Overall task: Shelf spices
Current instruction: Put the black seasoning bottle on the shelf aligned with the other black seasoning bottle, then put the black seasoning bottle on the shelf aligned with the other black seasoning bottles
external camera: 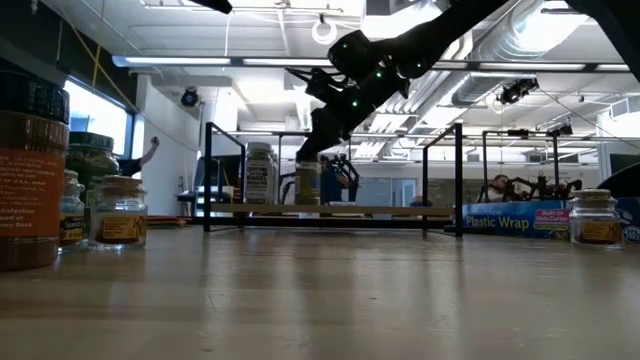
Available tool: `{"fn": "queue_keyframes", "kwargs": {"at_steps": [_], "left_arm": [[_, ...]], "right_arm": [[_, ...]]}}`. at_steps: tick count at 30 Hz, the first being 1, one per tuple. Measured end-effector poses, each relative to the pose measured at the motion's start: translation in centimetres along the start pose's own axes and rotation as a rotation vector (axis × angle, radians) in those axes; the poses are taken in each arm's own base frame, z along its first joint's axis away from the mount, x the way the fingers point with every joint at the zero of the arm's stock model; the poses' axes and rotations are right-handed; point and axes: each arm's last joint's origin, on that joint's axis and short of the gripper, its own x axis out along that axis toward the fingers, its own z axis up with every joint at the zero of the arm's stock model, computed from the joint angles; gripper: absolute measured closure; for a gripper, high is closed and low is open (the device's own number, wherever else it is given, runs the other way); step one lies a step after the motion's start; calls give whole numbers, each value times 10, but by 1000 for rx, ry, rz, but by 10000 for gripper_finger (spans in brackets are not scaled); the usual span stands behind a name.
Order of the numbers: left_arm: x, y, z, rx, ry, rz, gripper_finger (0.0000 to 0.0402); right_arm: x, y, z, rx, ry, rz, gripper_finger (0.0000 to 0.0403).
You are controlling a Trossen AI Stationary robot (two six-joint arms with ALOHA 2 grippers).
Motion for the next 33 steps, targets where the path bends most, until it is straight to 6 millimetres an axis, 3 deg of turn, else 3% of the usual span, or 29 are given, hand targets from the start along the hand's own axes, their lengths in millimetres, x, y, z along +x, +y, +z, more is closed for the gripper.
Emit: {"fn": "queue_keyframes", "kwargs": {"at_steps": [4,9,13,18,26,33], "left_arm": [[0,-1,-1,4,28,-38,92],[-5,-2,-10,5,123,-113,92],[-17,-4,-27,-28,348,-227,92],[-35,-17,-55,30,603,-292,92],[-37,-58,-94,192,726,-282,92],[-30,-70,-94,158,684,-320,92]], "right_arm": [[-8,12,9,-15,-8,8,322],[-34,44,29,-69,-23,83,322],[-53,71,37,-126,7,154,322],[-59,97,37,-173,51,203,322],[-60,108,34,-195,98,168,322],[-60,109,30,-197,143,176,322]]}}
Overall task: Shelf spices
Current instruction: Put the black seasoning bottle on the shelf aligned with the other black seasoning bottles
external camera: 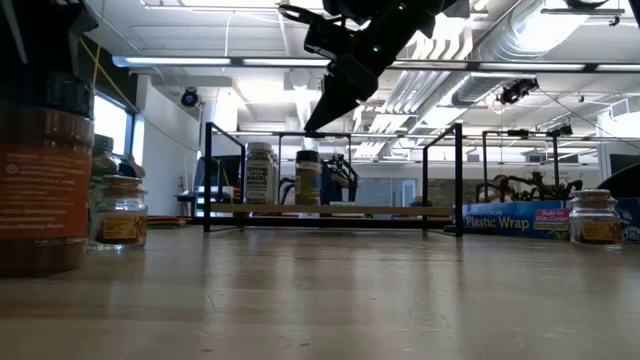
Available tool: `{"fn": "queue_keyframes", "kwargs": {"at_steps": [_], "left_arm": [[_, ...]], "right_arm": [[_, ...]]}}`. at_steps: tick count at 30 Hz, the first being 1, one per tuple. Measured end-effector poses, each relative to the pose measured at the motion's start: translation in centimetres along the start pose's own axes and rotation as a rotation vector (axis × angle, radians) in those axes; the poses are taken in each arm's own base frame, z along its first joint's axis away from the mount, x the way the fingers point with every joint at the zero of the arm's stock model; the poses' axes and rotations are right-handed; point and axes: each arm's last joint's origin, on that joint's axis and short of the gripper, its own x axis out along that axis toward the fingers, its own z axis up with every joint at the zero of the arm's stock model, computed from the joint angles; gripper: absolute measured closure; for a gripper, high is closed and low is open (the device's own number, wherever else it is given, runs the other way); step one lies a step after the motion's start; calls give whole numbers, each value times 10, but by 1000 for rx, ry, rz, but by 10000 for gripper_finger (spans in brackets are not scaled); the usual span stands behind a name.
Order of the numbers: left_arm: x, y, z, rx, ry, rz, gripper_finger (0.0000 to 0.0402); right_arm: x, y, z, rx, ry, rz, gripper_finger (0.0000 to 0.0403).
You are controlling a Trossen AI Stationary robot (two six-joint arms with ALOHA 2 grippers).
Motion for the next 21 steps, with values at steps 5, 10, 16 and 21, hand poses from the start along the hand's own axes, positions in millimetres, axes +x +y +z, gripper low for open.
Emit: {"fn": "queue_keyframes", "kwargs": {"at_steps": [5,10,16,21], "left_arm": [[2,3,5,-17,-15,8,92],[3,6,10,-20,-54,17,92],[0,0,5,32,-13,-50,92],[13,-9,6,118,-35,-26,92]], "right_arm": [[0,0,0,-1,4,2,322],[-2,1,-2,-3,27,11,322],[-18,0,-2,20,41,7,322],[-26,0,1,21,17,1,322]]}}
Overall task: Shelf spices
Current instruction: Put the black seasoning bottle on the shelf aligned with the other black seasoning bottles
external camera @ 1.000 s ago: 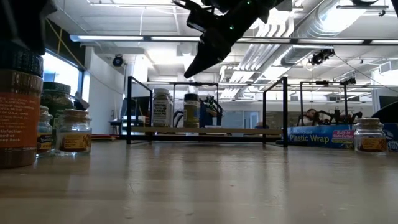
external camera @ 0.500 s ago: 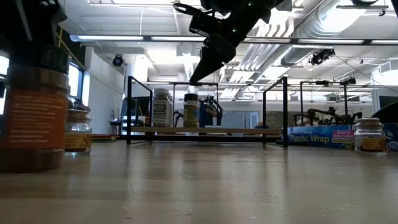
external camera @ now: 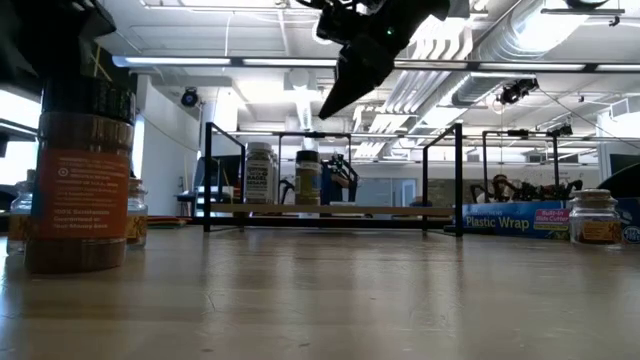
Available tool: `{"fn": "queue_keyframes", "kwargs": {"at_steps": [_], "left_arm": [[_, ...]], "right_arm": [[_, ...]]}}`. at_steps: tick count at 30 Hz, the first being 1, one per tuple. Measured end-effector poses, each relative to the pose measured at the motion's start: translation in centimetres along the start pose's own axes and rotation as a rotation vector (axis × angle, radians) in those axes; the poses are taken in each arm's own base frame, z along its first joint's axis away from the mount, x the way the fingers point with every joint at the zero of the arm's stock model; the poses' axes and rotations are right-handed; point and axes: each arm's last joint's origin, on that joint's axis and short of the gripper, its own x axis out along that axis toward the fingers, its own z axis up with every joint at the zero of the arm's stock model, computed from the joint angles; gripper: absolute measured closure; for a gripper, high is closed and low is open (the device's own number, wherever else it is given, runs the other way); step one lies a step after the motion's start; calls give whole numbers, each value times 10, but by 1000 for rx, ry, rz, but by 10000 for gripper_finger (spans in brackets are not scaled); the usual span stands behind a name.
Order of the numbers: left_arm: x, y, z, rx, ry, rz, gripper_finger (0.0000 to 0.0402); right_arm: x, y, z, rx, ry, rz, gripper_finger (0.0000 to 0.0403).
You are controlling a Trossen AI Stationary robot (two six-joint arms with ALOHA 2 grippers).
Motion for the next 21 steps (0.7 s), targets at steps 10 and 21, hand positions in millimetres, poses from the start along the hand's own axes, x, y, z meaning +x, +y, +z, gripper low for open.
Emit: {"fn": "queue_keyframes", "kwargs": {"at_steps": [10,21], "left_arm": [[42,3,28,56,-4,-50,98],[49,21,47,118,-6,-103,193]], "right_arm": [[-15,16,-2,7,58,41,322],[-65,40,-4,16,125,-58,322]]}}
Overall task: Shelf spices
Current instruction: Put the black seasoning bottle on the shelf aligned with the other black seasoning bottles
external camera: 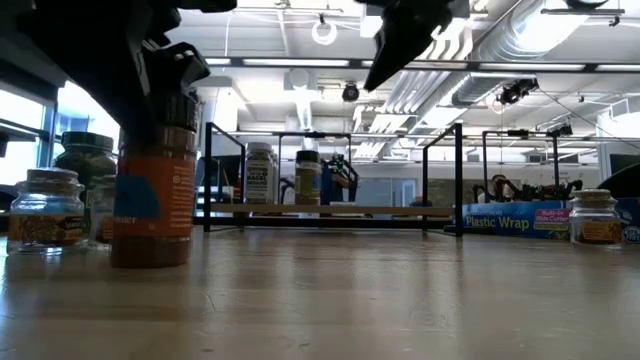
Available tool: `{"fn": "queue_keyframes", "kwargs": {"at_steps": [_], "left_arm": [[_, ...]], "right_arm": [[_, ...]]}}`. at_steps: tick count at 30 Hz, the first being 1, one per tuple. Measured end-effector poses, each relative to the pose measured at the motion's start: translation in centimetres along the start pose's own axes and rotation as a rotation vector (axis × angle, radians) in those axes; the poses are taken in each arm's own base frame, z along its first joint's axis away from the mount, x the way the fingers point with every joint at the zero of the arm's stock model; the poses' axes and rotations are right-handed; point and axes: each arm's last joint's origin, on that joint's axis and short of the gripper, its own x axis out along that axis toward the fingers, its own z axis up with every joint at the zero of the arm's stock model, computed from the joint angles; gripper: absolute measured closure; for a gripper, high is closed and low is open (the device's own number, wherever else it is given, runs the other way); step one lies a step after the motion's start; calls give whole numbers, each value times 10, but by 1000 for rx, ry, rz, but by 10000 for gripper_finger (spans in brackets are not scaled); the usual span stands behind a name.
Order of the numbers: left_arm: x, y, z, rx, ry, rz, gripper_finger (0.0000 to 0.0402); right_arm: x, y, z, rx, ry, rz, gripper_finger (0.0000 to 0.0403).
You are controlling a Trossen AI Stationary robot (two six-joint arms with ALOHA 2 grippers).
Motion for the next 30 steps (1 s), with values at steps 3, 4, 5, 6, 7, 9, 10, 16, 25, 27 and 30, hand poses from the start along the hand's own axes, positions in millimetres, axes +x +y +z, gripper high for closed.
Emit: {"fn": "queue_keyframes", "kwargs": {"at_steps": [3,4,5,6,7,9,10,16,25,27,30], "left_arm": [[0,6,3,15,10,-19,204],[-2,11,4,24,16,-19,204],[-4,16,4,31,25,-12,204],[-9,23,5,35,23,-4,204],[-14,32,8,38,12,8,204],[-29,55,15,37,-45,50,204],[-35,69,21,27,-88,74,204],[-49,169,51,-75,-259,130,204],[-44,279,74,-221,-167,232,204],[-38,293,75,-249,-132,197,204],[-25,306,77,-281,-103,182,204]], "right_arm": [[-19,4,-5,18,7,-28,322],[-25,5,-7,22,12,-37,322],[-31,6,-9,31,18,-44,322],[-37,7,-11,42,17,-54,322],[-44,9,-13,54,18,-64,322],[-56,11,-17,80,8,-90,322],[-60,13,-18,90,3,-105,322],[-79,22,-20,111,-54,-198,322],[-81,26,-21,127,-58,-214,322],[-81,26,-21,126,-58,-214,322],[-81,25,-21,129,-55,-217,322]]}}
